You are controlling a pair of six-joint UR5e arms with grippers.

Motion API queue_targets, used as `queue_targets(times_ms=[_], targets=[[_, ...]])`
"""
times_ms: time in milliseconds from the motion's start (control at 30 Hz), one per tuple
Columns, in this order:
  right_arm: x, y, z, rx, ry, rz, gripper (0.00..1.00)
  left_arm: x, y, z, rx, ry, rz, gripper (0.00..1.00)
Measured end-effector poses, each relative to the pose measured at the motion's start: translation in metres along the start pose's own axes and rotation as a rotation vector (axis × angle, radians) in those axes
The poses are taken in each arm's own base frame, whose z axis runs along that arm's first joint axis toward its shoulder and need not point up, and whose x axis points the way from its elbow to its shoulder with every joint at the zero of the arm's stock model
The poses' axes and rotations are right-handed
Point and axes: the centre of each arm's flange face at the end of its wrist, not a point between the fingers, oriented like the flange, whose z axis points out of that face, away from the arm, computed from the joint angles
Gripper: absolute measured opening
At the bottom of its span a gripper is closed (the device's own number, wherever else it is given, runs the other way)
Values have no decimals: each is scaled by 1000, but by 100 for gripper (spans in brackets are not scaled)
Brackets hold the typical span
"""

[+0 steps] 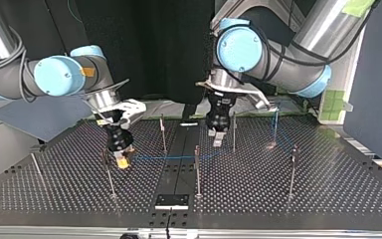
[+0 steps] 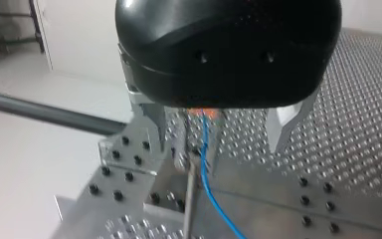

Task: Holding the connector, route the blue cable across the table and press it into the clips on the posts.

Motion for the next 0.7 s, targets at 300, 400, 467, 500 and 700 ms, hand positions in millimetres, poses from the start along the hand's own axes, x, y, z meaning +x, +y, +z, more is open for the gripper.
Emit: queue_targets(times_ms=[300,400,467,500,700], targets=[[2,7,-2,-18,-12,8,0,-16,-34,-23,25,-62,16,100],[2,9,-3,-22,-14,7,0,-14,-48,-25,42,-62,17,100],[2,9,-3,-24,-15,7,0,-11,-57,-25,54,-51,26,100],[2,10,-3,-24,-15,7,0,-9,-61,-25,60,-45,32,100],[2,10,-3,-25,-16,6,0,-5,-89,-28,105,-33,44,100]])
